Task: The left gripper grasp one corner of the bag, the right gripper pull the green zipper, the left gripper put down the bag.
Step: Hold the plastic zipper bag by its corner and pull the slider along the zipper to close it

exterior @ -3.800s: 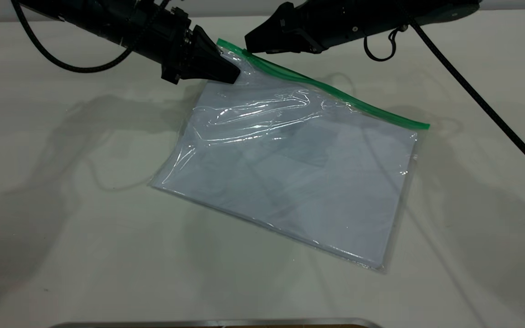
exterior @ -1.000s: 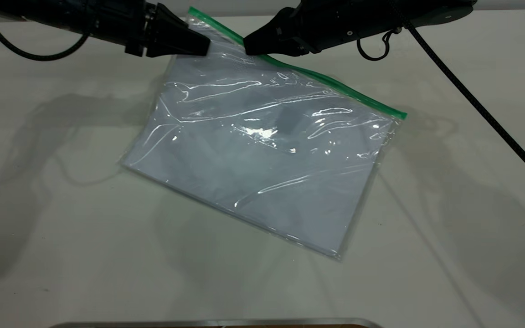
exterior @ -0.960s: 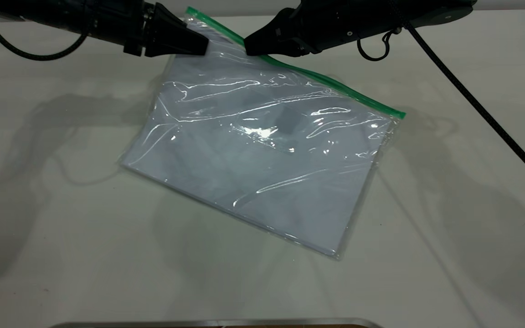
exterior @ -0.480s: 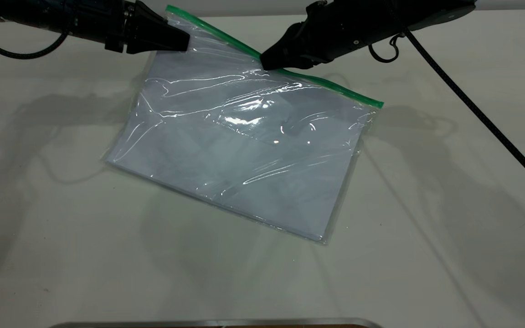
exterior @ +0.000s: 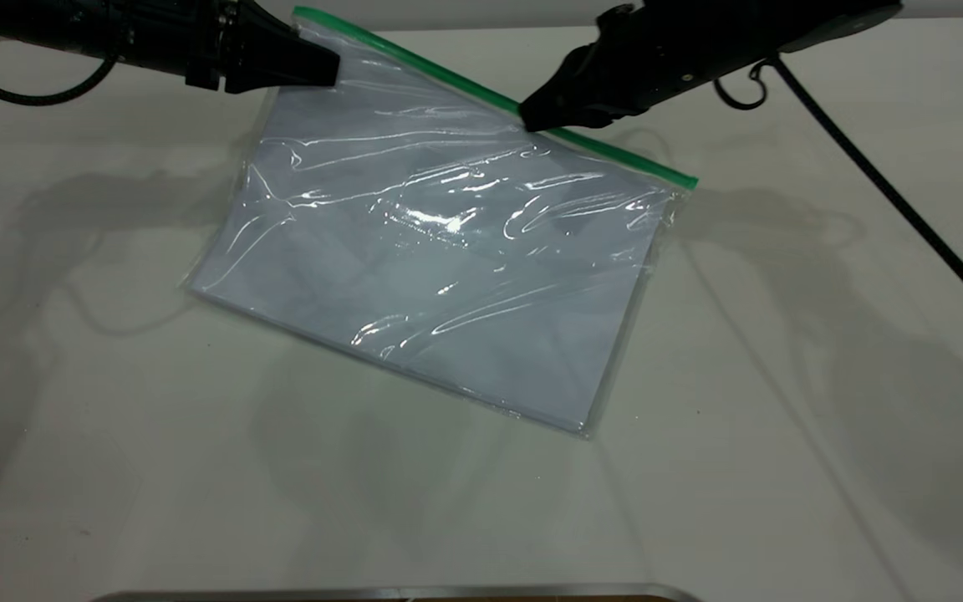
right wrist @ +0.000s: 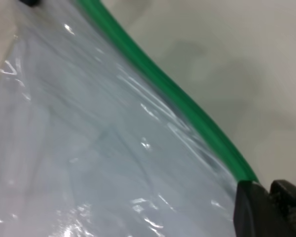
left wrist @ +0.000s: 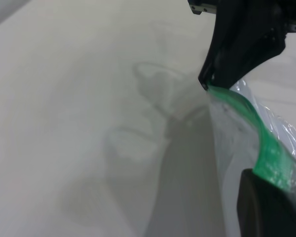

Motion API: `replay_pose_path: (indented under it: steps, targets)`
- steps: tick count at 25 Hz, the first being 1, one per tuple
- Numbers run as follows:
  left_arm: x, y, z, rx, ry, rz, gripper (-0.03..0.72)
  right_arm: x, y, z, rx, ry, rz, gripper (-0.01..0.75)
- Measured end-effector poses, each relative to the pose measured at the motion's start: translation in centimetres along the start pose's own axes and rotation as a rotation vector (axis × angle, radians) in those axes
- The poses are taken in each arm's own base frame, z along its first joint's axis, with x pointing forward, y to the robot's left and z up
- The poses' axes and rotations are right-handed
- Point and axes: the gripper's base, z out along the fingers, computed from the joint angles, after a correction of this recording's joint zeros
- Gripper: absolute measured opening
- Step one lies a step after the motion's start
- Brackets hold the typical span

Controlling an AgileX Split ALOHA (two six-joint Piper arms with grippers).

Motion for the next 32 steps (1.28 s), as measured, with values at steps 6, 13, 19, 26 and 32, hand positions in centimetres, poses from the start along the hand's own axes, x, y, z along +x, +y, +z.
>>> replay_pose_path:
  steps: [6, 13, 19, 26, 32]
  targets:
    - [-0.1, 0.2, -0.3, -0.016, -0.024, -0.004, 0.053, 0.7, -1.4, -0.8, 0.009, 0.005, 0.011, 0.048]
    - [-0.2, 0.4, -0.6, -0.030, -0.045, -0.012, 0.053, 1.3, -3.0, -1.8, 0.031, 0.009, 0.031, 0.050]
    - [-0.2, 0.4, -0.7, -0.031, -0.050, -0.010, 0.053, 2.1, -4.2, -2.8, 0.036, 0.050, 0.037, 0.052]
    - [-0.2, 0.4, -0.7, -0.031, -0.049, -0.010, 0.053, 3.1, -5.3, -3.8, 0.052, 0.109, 0.014, 0.057]
    - [-0.2, 0.4, -0.7, -0.031, -0.050, -0.010, 0.053, 3.4, -5.9, -4.3, 0.058, 0.112, 0.040, 0.060]
